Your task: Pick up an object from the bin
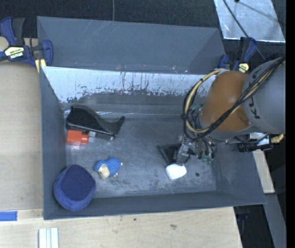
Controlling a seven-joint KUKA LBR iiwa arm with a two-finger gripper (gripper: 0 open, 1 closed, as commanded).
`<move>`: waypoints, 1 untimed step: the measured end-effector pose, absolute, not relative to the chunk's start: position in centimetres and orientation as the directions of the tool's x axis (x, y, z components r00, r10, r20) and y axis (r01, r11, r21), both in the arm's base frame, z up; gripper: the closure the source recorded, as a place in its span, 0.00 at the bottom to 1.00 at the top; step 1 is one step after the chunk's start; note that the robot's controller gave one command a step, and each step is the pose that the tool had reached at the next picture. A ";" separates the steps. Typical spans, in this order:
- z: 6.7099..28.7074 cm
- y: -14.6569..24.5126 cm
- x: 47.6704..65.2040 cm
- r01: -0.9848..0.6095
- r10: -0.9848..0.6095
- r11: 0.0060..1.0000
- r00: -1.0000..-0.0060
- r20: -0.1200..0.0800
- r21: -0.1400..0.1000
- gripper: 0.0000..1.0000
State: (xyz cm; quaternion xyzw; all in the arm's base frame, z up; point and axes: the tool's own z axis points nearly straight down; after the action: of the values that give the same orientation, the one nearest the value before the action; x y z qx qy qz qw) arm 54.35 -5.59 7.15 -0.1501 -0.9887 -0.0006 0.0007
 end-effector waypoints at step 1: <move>12.0 -5.7 54.5 0.294 0.294 0.956 -0.956 -0.009 0.001 1.00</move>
Offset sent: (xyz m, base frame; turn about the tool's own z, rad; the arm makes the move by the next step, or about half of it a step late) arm -0.0003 -0.0001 0.0453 0.0000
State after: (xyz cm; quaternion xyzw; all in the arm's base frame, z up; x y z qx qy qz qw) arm 54.53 -5.68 12.00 -0.1489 -0.9888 -0.0001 -0.0044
